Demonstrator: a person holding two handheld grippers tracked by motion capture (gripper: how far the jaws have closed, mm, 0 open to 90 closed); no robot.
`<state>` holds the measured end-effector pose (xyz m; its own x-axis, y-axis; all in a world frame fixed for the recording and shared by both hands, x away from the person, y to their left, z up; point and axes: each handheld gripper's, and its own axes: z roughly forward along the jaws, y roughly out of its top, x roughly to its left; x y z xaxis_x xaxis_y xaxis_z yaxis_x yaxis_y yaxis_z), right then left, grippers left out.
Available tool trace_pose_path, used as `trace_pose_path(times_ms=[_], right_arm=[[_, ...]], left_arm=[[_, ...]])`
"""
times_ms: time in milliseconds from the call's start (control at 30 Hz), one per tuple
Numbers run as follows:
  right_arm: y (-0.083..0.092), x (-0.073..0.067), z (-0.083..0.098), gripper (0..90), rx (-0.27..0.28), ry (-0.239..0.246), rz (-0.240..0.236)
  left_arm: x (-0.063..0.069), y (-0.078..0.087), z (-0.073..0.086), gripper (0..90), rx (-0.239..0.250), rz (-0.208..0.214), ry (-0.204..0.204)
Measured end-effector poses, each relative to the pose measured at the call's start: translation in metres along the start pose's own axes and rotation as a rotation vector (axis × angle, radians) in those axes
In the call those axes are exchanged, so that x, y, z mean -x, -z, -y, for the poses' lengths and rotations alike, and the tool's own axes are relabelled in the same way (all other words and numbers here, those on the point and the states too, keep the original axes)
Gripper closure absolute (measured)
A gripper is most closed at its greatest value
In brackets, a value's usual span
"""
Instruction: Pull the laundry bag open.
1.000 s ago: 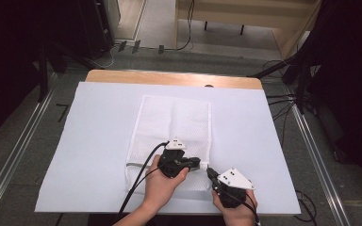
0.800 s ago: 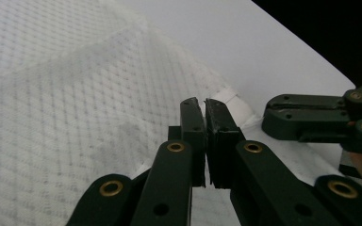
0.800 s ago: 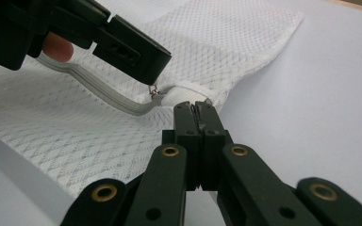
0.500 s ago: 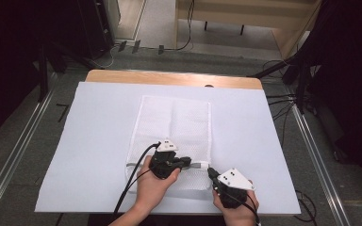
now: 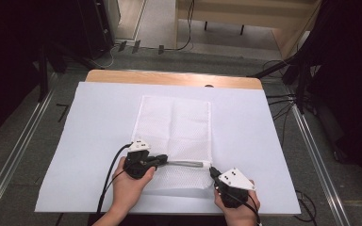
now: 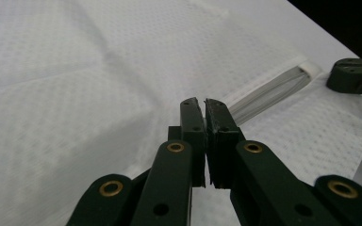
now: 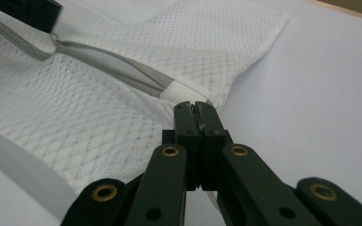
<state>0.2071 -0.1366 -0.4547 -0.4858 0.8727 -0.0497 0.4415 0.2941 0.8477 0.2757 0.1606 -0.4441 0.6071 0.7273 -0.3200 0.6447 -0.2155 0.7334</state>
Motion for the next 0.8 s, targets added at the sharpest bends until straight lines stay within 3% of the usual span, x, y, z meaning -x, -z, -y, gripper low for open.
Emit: trace_pose_path(times_ms=[133,333,800], right_arm=[[0.001,0.005,0.001,90.0,-0.001,-0.015,0.011],[0.000,0.008,0.002,90.0,-0.010,-0.024,0.010],[0.002,0.013,0.002,90.0,-0.001,-0.033,0.030]], left_arm=[[-0.018,0.016,0.007,87.9,0.013,-0.025,0.035],[-0.036,0.037,0.018,87.9,0.026,-0.058,0.057],[-0.058,0.065,0.032,87.9,0.023,-0.118,0.065]])
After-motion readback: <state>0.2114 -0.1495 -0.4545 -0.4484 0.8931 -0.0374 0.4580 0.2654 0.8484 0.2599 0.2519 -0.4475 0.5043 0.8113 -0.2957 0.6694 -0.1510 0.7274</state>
